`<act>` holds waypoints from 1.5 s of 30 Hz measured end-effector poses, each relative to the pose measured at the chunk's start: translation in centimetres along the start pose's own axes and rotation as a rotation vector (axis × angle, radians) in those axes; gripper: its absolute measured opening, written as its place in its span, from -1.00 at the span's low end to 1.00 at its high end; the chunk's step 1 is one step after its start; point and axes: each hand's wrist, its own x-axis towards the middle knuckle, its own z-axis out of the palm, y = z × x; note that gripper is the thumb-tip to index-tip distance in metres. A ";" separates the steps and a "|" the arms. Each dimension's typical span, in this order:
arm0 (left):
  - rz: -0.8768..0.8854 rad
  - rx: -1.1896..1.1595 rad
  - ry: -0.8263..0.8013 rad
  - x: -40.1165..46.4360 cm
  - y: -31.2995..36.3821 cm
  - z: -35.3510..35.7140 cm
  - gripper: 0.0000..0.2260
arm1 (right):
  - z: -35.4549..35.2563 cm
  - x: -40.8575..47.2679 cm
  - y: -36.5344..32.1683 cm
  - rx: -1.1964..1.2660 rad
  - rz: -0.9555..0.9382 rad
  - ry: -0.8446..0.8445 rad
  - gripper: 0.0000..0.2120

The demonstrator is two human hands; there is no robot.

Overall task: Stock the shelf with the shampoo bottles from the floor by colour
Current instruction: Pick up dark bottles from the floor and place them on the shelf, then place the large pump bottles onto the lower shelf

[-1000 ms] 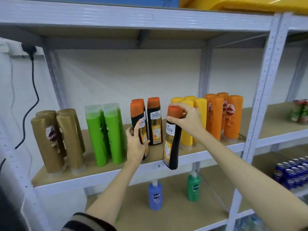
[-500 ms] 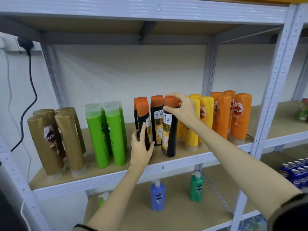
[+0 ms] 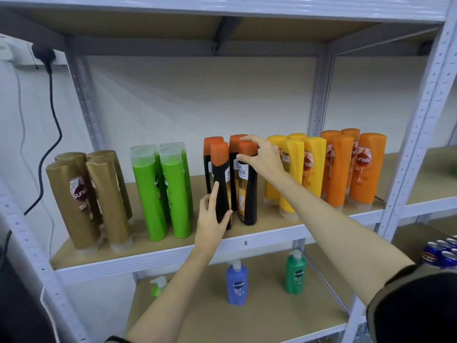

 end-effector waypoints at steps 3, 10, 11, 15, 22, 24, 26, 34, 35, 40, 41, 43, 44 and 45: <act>0.003 0.004 0.006 -0.1 0.2 0.0 -0.25 | 0.0 0.1 0.2 -0.032 0.010 -0.065 -0.50; -0.031 0.014 -0.042 -0.4 1.2 -0.7 -0.24 | 0.0 -1.0 0.2 -0.011 0.073 -0.124 -0.26; -0.037 0.014 -0.033 -0.5 1.3 -0.8 -0.26 | -0.3 -1.4 0.3 0.008 0.082 -0.122 -0.23; -0.033 0.011 0.046 -2.0 2.7 -0.9 -0.40 | -2.0 -4.3 0.4 0.058 0.095 -0.085 -0.25; -0.092 -0.014 -0.089 -8.9 5.5 1.7 -0.63 | -4.8 -13.9 4.3 0.139 0.223 -0.183 -0.46; -0.186 -0.034 -0.205 -11.6 5.4 3.0 -0.67 | -5.1 -16.9 6.7 0.136 0.314 -0.256 -0.49; -0.277 -0.066 -0.310 -14.6 4.9 4.4 -0.69 | -5.2 -20.1 9.5 0.120 0.411 -0.347 -0.53; -0.641 -0.060 -0.767 -29.5 -3.8 13.7 -0.70 | -1.3 -36.2 23.4 -0.058 0.705 -0.723 -0.67; -0.638 -0.049 -0.790 -31.7 -5.7 15.0 -0.70 | -0.1 -38.5 25.5 -0.066 0.737 -0.753 -0.71; -0.744 -0.055 -0.870 -43.3 -15.6 21.0 -0.71 | 7.8 -50.9 35.9 -0.086 0.885 -0.789 -0.41; -0.759 -0.043 -0.881 -45.4 -17.6 22.2 -0.70 | 9.6 -53.2 37.8 -0.096 0.920 -0.804 -0.41; -0.747 -0.024 -0.899 -49.4 -21.7 24.3 -0.68 | 13.1 -57.6 41.4 -0.089 0.953 -0.822 -0.45; -0.741 -0.016 -0.898 -51.2 -23.6 25.3 -0.68 | 14.8 -59.7 43.2 -0.083 0.960 -0.827 -0.46; -0.738 -0.002 -0.891 -52.8 -25.4 26.4 -0.69 | 16.3 -61.6 44.8 -0.087 0.958 -0.836 -0.46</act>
